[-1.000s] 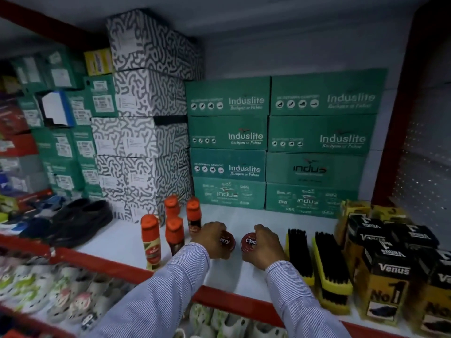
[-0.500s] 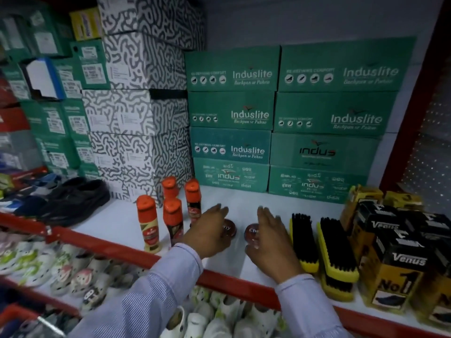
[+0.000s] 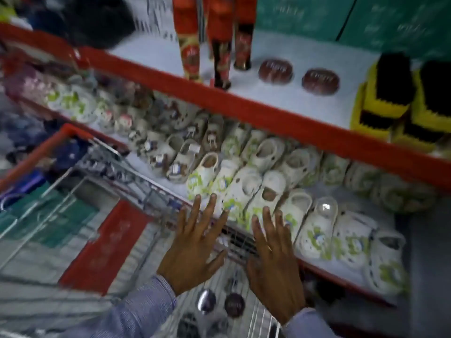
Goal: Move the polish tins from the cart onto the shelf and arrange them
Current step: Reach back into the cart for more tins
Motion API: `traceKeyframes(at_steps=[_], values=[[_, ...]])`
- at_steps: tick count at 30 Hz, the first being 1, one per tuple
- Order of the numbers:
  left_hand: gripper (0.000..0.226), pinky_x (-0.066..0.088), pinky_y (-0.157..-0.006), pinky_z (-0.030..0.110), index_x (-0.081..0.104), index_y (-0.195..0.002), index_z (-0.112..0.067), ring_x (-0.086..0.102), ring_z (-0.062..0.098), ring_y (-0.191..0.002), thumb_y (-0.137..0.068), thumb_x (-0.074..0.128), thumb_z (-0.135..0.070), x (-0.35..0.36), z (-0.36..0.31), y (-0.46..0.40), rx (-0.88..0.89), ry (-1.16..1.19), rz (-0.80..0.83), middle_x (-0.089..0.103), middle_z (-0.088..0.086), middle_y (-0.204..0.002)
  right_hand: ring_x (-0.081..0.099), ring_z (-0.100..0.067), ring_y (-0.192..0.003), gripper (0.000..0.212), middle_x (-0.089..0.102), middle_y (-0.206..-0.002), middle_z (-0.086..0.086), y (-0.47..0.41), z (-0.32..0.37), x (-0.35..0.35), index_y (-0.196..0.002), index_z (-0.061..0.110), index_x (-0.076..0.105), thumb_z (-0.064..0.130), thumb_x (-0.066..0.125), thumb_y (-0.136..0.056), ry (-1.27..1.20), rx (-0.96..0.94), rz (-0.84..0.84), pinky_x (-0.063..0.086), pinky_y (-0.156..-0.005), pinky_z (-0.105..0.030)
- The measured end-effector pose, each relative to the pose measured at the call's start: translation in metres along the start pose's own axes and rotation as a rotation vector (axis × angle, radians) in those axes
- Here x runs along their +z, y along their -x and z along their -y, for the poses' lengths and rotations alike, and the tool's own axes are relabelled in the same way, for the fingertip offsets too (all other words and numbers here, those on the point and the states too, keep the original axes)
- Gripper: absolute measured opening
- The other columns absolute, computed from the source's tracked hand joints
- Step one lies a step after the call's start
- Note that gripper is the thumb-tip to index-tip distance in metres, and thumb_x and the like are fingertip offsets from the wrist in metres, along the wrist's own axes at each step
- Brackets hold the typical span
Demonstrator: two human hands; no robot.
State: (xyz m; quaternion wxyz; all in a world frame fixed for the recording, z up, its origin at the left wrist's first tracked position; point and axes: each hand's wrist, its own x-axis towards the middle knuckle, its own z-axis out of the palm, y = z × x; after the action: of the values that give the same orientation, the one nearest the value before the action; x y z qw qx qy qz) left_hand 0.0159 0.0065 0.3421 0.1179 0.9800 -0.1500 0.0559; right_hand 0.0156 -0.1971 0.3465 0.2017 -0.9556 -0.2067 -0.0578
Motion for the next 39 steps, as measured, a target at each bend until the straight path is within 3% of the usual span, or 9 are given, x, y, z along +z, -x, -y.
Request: traceKeyframes(at_steps=[7,11,14,16,19,23,29,33,39], values=[[0.089,0.013,-0.112,0.077,0.006,-0.156,-0.021,-0.006,0.051,-0.148,-0.089,0.045,-0.065,0.143,0.035,0.074,-0.186,0.059,0.386,-0.003,0.02,-0.164,0.013,-0.037,-0.148,0.094,0.018,-0.16,-0.014,0.061,-0.013,0.136,-0.151,0.011,0.023,0.018,0.072,-0.071,0.051,0.121,0.38,0.013,-0.115,-0.053],[0.083,0.008,-0.112,0.077,0.005,-0.156,-0.023,-0.012,0.05,-0.146,-0.092,0.044,-0.06,0.237,0.049,0.104,-0.243,0.14,0.597,-0.011,0.016,-0.163,0.003,-0.04,-0.149,0.076,0.006,-0.163,-0.014,0.091,-0.038,0.246,-0.149,0.018,0.031,0.027,0.065,-0.081,0.114,0.282,0.61,0.015,-0.119,-0.059],[0.072,0.007,-0.116,0.072,0.015,-0.155,-0.023,-0.015,0.046,-0.148,-0.096,0.046,-0.048,0.258,0.043,0.103,-0.272,0.167,0.737,-0.017,0.014,-0.163,-0.005,-0.041,-0.149,0.075,-0.015,-0.161,-0.008,0.09,-0.039,0.269,-0.154,0.021,0.01,0.023,0.053,-0.094,0.055,0.442,0.76,0.012,-0.12,-0.059],[0.063,0.014,-0.116,0.07,0.027,-0.15,-0.022,-0.012,0.045,-0.15,-0.094,0.051,-0.041,0.279,0.045,0.105,-0.273,0.189,0.831,-0.015,0.012,-0.165,-0.002,-0.043,-0.149,0.073,-0.011,-0.163,-0.01,0.09,-0.043,0.29,-0.154,0.023,0.006,0.018,0.051,-0.097,0.075,0.496,0.883,0.019,-0.117,-0.062],[0.065,0.028,-0.113,0.066,0.026,-0.148,-0.013,0.003,0.046,-0.15,-0.093,0.056,-0.031,0.308,0.045,0.118,-0.248,0.2,0.962,0.003,0.016,-0.165,0.021,-0.045,-0.142,0.065,0.013,-0.158,-0.017,0.101,-0.043,0.317,-0.146,0.018,0.027,0.009,0.06,-0.091,0.118,0.509,0.913,0.045,-0.1,-0.059],[0.055,0.05,-0.095,0.054,0.041,-0.13,-0.005,0.038,0.042,-0.128,-0.082,0.066,-0.015,0.312,0.042,0.114,-0.216,0.159,0.874,0.036,0.019,-0.139,0.036,-0.042,-0.131,0.072,0.025,-0.148,-0.019,0.103,-0.046,0.321,-0.137,0.012,0.033,-0.003,0.069,-0.077,0.141,0.46,0.844,0.058,-0.081,-0.05],[0.042,0.052,-0.087,0.052,0.057,-0.105,-0.006,0.044,0.037,-0.114,-0.066,0.071,-0.015,0.275,0.045,0.096,-0.251,0.203,0.771,0.047,0.014,-0.129,0.039,-0.039,-0.128,0.074,0.034,-0.143,-0.015,0.063,-0.034,0.282,-0.138,0.015,0.036,0.013,0.076,-0.077,0.084,0.46,0.81,0.058,-0.083,-0.047],[0.022,0.048,-0.092,0.049,0.067,-0.077,-0.016,0.049,0.034,-0.113,-0.057,0.064,-0.024,0.197,0.046,0.067,-0.253,0.254,0.608,0.055,0.007,-0.12,0.048,-0.038,-0.119,0.067,0.044,-0.129,-0.012,0.019,-0.013,0.202,-0.124,0.017,0.048,0.023,0.079,-0.066,-0.042,0.382,0.688,0.055,-0.086,-0.045],[0.035,0.043,-0.081,0.032,0.051,-0.08,-0.025,0.056,0.027,-0.097,-0.05,0.059,-0.041,0.036,0.046,0.018,-0.22,0.3,0.254,0.06,0.001,-0.093,0.057,-0.03,-0.106,0.067,0.059,-0.113,-0.008,-0.053,0.022,0.045,-0.112,0.014,0.055,0.037,0.076,-0.052,-0.197,0.308,0.405,0.052,-0.086,-0.04]])
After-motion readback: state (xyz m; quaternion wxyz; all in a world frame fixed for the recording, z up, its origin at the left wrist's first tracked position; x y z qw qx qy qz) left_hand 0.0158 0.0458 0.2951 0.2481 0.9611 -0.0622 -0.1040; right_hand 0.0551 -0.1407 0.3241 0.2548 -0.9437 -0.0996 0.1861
